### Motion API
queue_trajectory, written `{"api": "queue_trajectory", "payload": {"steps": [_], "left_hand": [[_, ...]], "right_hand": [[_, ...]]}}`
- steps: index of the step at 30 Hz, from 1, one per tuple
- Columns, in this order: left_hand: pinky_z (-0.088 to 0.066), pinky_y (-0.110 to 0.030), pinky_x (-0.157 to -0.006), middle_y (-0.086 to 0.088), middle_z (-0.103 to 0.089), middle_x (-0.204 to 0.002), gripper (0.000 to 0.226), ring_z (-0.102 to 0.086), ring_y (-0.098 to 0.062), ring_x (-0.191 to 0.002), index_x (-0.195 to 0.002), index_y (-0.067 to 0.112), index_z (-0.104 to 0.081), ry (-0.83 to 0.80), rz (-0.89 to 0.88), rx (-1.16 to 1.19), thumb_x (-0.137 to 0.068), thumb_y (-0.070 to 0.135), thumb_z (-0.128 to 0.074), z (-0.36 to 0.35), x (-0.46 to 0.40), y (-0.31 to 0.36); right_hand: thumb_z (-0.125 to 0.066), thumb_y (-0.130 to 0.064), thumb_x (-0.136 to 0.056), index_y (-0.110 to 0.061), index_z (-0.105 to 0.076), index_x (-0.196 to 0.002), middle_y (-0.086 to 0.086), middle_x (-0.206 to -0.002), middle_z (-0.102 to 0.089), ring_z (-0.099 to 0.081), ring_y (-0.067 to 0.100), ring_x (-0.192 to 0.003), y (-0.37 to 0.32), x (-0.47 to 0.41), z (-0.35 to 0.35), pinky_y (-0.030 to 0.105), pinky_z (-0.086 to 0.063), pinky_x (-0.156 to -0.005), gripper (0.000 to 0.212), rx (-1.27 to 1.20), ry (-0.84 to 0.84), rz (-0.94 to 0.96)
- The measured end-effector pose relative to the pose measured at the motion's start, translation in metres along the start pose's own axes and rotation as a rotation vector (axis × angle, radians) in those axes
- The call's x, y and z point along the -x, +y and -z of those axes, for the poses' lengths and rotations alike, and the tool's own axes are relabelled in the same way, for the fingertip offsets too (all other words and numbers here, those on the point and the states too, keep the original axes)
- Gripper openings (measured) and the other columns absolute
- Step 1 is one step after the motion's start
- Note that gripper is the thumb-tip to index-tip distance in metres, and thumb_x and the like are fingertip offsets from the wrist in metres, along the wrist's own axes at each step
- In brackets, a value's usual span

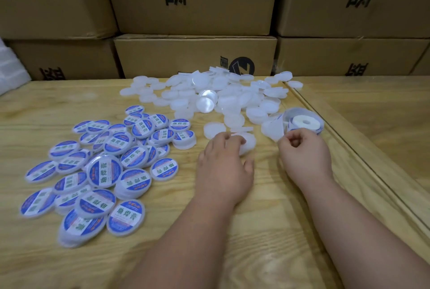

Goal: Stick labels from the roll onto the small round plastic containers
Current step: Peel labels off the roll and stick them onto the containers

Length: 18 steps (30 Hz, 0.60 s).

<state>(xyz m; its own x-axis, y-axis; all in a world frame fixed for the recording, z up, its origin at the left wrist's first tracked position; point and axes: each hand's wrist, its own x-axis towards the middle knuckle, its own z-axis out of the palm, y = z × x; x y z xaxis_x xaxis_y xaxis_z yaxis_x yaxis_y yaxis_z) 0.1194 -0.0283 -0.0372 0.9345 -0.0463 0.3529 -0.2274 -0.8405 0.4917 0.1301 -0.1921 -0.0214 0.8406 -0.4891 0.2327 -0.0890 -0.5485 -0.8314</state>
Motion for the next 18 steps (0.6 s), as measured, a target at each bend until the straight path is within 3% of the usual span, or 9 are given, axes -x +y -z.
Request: {"api": "queue_trajectory", "payload": {"steps": [2,4,7,9,12,15,18], "left_hand": [[-0.029,-0.036,-0.112,0.005,-0.038,-0.148,0.045,-0.031,-0.015,-0.143,-0.132,0.034,-0.051,0.012,0.02,0.017,-0.09,0.043,-0.062,0.002,0.013,0.0],[-0.027,-0.038,-0.115,0.003,-0.033,-0.153,0.049,-0.026,-0.018,-0.146,-0.134,0.035,-0.048,0.02,0.047,0.05,-0.088,0.042,-0.063,0.004,0.02,0.001],[-0.023,-0.041,-0.118,0.006,-0.021,-0.163,0.058,-0.017,-0.017,-0.151,-0.144,0.041,-0.037,-0.017,0.083,0.056,-0.091,0.046,-0.06,0.005,0.015,0.001],[-0.021,-0.043,-0.118,0.009,-0.017,-0.165,0.059,-0.014,-0.015,-0.152,-0.146,0.044,-0.034,-0.054,0.112,0.032,-0.093,0.05,-0.057,0.005,0.009,0.002],[-0.022,-0.045,-0.115,0.01,-0.026,-0.162,0.05,-0.023,-0.016,-0.148,-0.141,0.043,-0.043,-0.043,0.154,0.052,-0.093,0.052,-0.056,0.003,0.003,0.002],[-0.024,-0.044,-0.112,0.012,-0.029,-0.159,0.047,-0.029,-0.015,-0.145,-0.137,0.044,-0.046,-0.02,0.168,0.127,-0.092,0.052,-0.058,0.004,0.0,0.0],[-0.022,-0.045,-0.112,0.014,-0.025,-0.162,0.047,-0.023,-0.013,-0.147,-0.137,0.048,-0.045,-0.074,0.113,0.104,-0.092,0.05,-0.059,0.003,-0.005,0.0]], "right_hand": [[-0.065,-0.029,-0.087,-0.025,-0.061,-0.086,-0.011,-0.07,-0.063,-0.058,-0.003,-0.062,0.001,-0.001,-0.002,0.023,-0.034,-0.052,0.006,-0.05,0.042,-0.013],[-0.067,-0.039,-0.088,-0.024,-0.059,-0.101,-0.011,-0.069,-0.06,-0.057,0.0,-0.061,0.0,-0.002,-0.005,0.025,-0.034,-0.053,0.022,-0.068,0.05,-0.024],[-0.065,-0.049,-0.089,-0.027,-0.059,-0.118,-0.015,-0.087,-0.062,-0.058,0.008,-0.076,-0.003,-0.007,-0.008,0.028,-0.039,-0.063,0.037,0.033,0.013,-0.022],[-0.061,-0.043,-0.092,-0.025,-0.063,-0.1,-0.015,-0.085,-0.062,-0.06,0.014,-0.082,-0.002,-0.01,-0.011,0.03,-0.04,-0.064,0.021,0.145,-0.017,0.012],[-0.055,-0.028,-0.088,-0.016,-0.054,-0.073,-0.006,-0.063,-0.056,-0.055,0.021,-0.066,-0.002,-0.007,-0.008,0.029,-0.032,-0.054,0.02,0.171,-0.027,0.032],[-0.053,-0.029,-0.078,-0.016,-0.039,-0.063,-0.005,-0.057,-0.04,-0.036,0.019,-0.056,-0.004,0.01,0.001,0.031,-0.026,-0.052,0.024,0.014,-0.01,0.036],[-0.048,-0.031,-0.067,-0.011,-0.035,-0.061,-0.003,-0.066,-0.039,-0.035,0.019,-0.059,-0.004,0.026,0.007,0.032,-0.026,-0.054,0.024,-0.049,-0.026,0.067]]}}
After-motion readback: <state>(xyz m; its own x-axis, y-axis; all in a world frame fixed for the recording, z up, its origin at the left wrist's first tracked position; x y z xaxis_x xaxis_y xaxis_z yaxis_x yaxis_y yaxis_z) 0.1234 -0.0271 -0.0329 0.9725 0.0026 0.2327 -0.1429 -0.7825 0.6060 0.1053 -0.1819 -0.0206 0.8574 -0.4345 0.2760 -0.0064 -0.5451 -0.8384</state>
